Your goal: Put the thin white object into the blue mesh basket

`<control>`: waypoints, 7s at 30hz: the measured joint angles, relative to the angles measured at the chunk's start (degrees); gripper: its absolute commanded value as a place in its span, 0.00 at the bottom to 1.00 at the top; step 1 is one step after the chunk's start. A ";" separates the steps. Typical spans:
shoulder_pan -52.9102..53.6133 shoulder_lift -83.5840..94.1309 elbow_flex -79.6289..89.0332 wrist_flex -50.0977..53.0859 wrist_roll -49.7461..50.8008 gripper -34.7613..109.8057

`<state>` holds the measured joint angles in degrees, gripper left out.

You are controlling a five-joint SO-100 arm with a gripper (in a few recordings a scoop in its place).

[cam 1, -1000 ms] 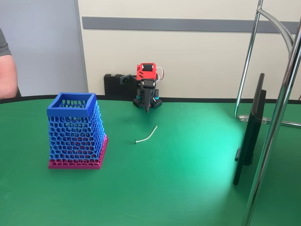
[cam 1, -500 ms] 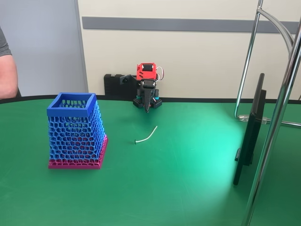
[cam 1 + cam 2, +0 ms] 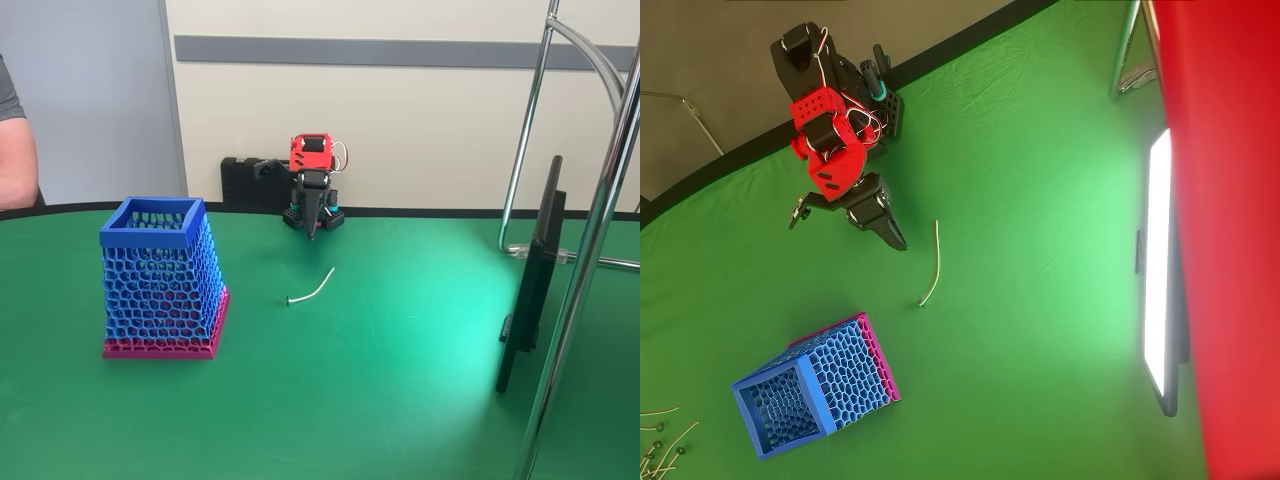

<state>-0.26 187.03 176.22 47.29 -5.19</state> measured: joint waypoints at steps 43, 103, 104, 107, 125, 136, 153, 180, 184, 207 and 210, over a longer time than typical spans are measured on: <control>7.56 -77.17 -58.36 9.14 -10.90 0.28; 2.37 -132.45 -112.76 34.45 -27.69 0.34; 2.37 -132.80 -112.68 34.45 -27.69 0.34; 2.37 -133.15 -112.59 34.45 -27.69 0.34; 4.75 -137.37 -112.41 34.63 -29.00 0.33; 4.75 -139.39 -114.52 34.54 -29.44 0.33; 4.75 -139.83 -117.69 34.63 -30.06 0.28; 5.27 -139.83 -118.74 34.80 -31.03 0.31; 5.27 -139.83 -118.74 34.80 -31.03 0.32; 5.10 -141.68 -118.74 35.60 -32.08 0.28; 5.80 -141.68 -118.74 36.04 -32.43 0.26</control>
<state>5.54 45.35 57.48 83.32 -37.62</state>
